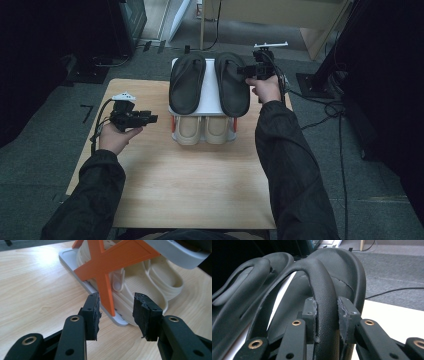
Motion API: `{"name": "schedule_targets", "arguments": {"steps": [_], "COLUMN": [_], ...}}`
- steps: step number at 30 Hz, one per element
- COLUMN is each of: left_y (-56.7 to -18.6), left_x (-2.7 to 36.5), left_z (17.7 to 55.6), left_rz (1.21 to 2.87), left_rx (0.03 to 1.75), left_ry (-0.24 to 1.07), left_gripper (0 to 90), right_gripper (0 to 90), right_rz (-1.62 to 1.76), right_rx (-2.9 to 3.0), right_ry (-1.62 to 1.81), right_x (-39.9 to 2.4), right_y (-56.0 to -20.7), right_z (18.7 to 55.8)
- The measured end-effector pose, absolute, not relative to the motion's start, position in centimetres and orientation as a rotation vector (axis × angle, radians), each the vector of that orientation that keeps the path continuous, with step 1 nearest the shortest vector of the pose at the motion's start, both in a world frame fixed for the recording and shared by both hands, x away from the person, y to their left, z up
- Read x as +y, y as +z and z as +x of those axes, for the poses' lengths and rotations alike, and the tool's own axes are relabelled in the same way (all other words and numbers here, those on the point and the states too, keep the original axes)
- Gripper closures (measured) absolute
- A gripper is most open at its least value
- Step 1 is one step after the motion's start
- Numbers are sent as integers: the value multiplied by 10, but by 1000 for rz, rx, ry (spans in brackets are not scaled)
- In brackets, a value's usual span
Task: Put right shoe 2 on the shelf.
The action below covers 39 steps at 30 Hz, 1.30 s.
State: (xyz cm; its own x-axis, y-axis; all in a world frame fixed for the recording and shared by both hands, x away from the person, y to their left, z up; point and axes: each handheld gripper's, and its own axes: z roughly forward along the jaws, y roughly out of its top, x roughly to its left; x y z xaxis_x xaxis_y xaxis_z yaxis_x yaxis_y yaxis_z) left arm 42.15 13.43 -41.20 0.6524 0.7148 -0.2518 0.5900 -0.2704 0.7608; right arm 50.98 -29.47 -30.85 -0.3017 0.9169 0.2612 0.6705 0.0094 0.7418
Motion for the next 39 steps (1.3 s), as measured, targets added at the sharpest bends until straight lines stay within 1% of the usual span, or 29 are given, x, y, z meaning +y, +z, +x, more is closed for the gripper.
{"name": "schedule_targets", "arguments": {"steps": [4,12,13,16,18,23,28,31,34,39], "left_y": [-412,-408,-407,-405,-402,-393,-377,-365,-354,-342], "left_x": [135,128,128,129,130,132,127,124,120,114], "left_z": [423,430,432,437,440,449,462,470,478,489], "left_rz": [1947,1956,1954,1944,1945,1935,1943,1945,1960,1969], "left_rx": [1014,994,995,1000,1005,1017,1004,986,979,977], "left_ry": [148,151,147,141,151,158,166,172,187,200], "left_gripper": [570,573,573,572,573,581,593,601,613,616], "right_gripper": [704,694,685,606,577,557,580,650,696,702], "right_rz": [1661,1629,1625,1599,1574,1528,1449,1424,1389,1389], "right_rx": [2000,2008,2005,2020,2041,2063,2069,2065,2058,2064], "right_ry": [1175,1161,1162,1198,1207,1234,1248,1262,1230,1175], "right_x": [-288,-279,-278,-281,-283,-289,-300,-309,-317,-325], "right_y": [-314,-319,-319,-319,-318,-314,-305,-301,-301,-312], "right_z": [517,521,520,518,515,503,491,485,481,479]}}
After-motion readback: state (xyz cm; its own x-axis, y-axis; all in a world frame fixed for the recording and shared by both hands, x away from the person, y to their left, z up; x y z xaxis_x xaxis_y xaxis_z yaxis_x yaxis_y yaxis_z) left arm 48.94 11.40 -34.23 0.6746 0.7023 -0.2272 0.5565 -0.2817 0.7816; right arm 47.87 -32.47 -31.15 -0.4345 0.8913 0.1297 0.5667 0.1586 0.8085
